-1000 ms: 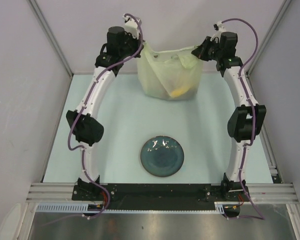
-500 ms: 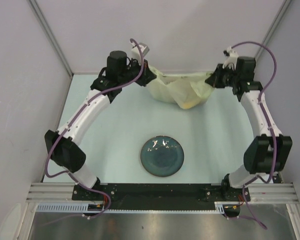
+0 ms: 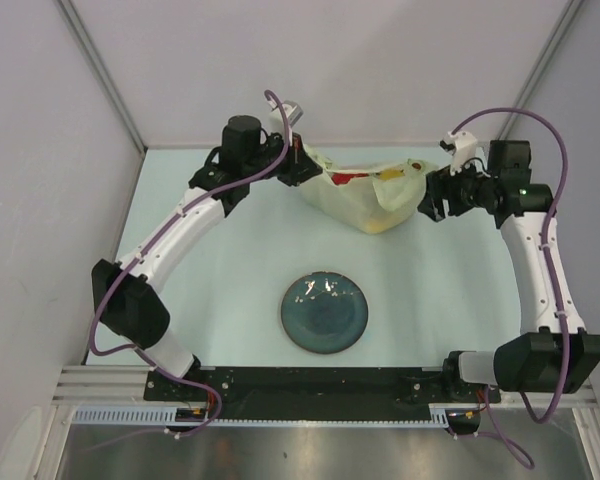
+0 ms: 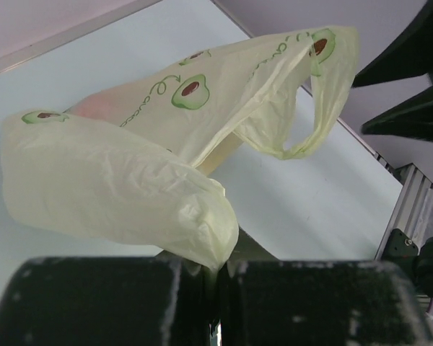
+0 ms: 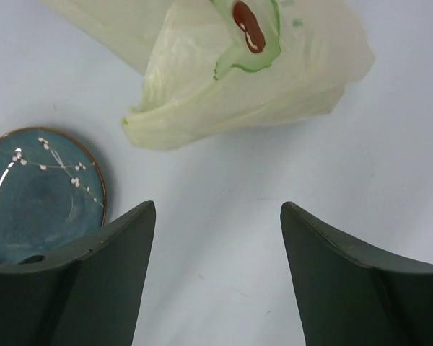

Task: Take the fake fruits out of the plastic bag
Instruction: Adjust the plastic bag at the center of the board.

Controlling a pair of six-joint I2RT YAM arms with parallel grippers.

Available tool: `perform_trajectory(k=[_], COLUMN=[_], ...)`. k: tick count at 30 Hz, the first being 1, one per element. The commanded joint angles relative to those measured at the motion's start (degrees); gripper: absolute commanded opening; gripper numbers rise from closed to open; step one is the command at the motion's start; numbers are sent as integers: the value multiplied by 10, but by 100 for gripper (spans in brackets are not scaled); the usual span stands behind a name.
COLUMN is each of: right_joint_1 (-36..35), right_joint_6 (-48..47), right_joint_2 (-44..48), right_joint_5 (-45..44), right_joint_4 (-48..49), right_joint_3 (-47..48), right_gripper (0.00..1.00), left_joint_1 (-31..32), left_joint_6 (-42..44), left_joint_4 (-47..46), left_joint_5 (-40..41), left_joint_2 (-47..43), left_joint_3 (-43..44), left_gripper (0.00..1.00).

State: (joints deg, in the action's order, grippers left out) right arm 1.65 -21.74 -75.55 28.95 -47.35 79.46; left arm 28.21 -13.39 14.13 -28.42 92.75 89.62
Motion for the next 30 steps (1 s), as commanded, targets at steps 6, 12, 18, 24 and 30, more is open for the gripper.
perform_trajectory(k=[6, 12, 18, 24, 30], right_joint_1=[-163, -278, -284, -274, -259], right_joint_6=[-29, -33, 0, -29, -38], right_joint_2=[28, -63, -137, -212, -258], right_joint_5=[21, -98, -252, -330, -370], right_joint_4=[67, 175, 320, 391, 430], right_joint_3=[83, 65, 54, 54, 40], right_gripper=[33, 2, 0, 0, 0], left_joint_1=[4, 4, 4, 4, 4], left_joint_6=[-17, -21, -6, -3, -1], left_joint_4=[-27, -28, -18, -23, -27], left_joint_5=[16, 35, 48, 54, 51], left_joint_2=[-30, -45, -59, -69, -72], left_joint_3=[-14, -32, -40, -51, -61], left_gripper=[0, 0, 0, 0, 0])
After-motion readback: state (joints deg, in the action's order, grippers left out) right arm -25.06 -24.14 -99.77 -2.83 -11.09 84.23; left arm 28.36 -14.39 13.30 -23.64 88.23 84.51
